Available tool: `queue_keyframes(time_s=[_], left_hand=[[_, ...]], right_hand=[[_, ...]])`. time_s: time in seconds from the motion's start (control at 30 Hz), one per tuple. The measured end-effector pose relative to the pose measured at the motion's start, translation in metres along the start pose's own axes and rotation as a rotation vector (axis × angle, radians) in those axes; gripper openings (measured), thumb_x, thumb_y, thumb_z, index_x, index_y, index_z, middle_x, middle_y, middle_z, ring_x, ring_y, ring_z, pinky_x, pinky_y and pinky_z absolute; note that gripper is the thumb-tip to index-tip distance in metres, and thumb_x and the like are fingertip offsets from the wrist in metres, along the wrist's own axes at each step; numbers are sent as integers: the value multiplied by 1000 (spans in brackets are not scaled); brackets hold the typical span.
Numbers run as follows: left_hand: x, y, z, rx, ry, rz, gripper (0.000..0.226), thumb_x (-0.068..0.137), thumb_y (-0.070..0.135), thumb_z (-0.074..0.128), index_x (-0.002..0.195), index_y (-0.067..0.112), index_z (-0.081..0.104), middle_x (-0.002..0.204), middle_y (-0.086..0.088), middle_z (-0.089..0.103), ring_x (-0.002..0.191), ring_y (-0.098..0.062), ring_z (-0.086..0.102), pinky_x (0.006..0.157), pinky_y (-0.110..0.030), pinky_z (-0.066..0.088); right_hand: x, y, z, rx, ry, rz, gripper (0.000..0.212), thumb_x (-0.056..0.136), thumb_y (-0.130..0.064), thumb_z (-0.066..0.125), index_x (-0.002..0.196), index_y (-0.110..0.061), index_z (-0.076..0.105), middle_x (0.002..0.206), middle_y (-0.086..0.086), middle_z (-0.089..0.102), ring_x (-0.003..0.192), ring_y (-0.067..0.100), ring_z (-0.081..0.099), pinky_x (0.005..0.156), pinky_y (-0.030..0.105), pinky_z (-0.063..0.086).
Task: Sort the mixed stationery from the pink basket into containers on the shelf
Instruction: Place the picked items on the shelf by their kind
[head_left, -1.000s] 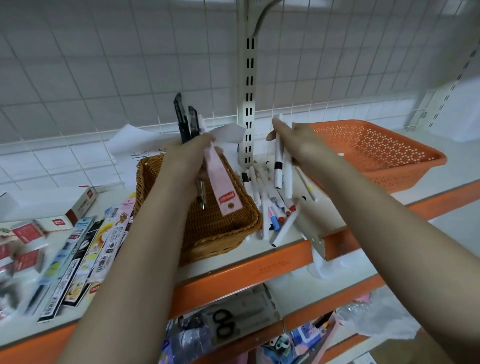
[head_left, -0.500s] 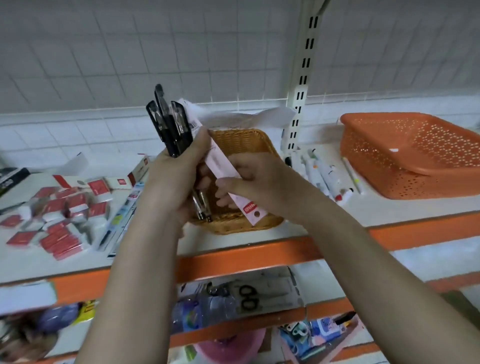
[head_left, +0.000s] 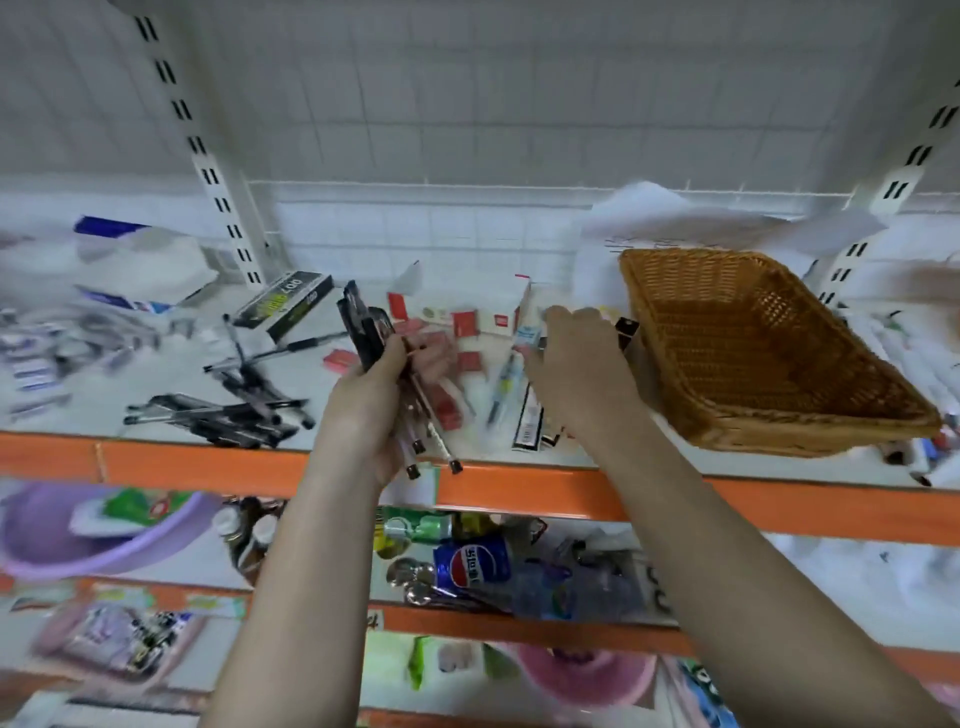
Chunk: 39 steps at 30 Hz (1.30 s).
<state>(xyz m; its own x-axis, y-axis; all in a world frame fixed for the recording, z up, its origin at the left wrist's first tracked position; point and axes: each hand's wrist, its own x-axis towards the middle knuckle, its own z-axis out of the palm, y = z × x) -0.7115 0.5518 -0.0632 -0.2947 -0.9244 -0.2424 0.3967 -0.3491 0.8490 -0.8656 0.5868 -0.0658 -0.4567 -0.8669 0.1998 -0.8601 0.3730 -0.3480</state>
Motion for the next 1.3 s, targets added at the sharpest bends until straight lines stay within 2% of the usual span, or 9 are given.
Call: queue_keyframes(time_s=[0.17,0.33,0.47,0.57,0.7,0.83,1.07,1.2,1.3], left_hand=[[39,51,-74,81,-62,112,28,100,32,42,91,18,65,81,8,72,71,-4,68,65,-28,55],[60,94,-130,270,-78,173,34,96,43,46,73,35,69,116,5,64,100,-12,59,76,-29,45],[68,120,-174,373,-104,155,24,95,41,49,88,29,69,102,3,67,95,-13,62,81,-30,47],[76,138,-200,450,-88,208,21,94,43,50,86,26,60,93,5,66,90,-12,63,88,-39,51],[77,142,-235,1066,-66,470,22,92,46,51,93,25,55,91,11,58,73,3,56,65,-11,45],[82,113,-260,1458,-68,383,60,70,57,71,115,21,56,110,2,57,104,-18,53,85,-32,45],[98,104,-254,1510,-161,676,37,72,40,74,103,21,69,107,2,58,106,-18,45,82,-22,31],[102,102,-253,1640,-268,870,48,54,44,83,94,20,72,98,-3,64,93,-27,56,73,-40,49],[102,97,-245,1651,-468,1028,47,61,52,70,100,26,72,105,0,65,103,-18,48,78,-33,46]], right_hand=[[-27,-116,26,511,-283,-217,34,91,-48,51,107,-23,66,86,-15,62,78,-5,55,73,24,42],[-29,-213,68,753,-437,-156,18,91,-19,54,109,-22,54,99,2,64,90,21,65,88,42,52],[-26,-251,80,777,-463,-206,9,96,-13,45,95,-19,50,84,7,58,77,17,58,74,34,50],[-8,-246,77,455,-361,-229,8,99,-21,43,104,-16,47,86,6,59,80,22,58,71,33,44],[10,-235,82,166,-387,-212,15,100,-27,40,104,-13,44,76,-2,49,68,13,48,56,27,33],[19,-221,107,-135,-425,-224,44,99,-14,39,142,-22,34,119,10,56,112,29,53,85,32,42],[36,-211,75,-152,-584,-291,51,91,-24,58,140,-26,40,134,-1,46,123,18,44,93,26,37],[74,-222,66,-8,-560,-318,46,94,-39,50,136,-21,46,140,-3,47,126,14,44,103,26,33],[89,-230,94,-200,-577,-396,39,97,-39,47,129,-17,52,131,3,54,112,18,50,81,23,35]])
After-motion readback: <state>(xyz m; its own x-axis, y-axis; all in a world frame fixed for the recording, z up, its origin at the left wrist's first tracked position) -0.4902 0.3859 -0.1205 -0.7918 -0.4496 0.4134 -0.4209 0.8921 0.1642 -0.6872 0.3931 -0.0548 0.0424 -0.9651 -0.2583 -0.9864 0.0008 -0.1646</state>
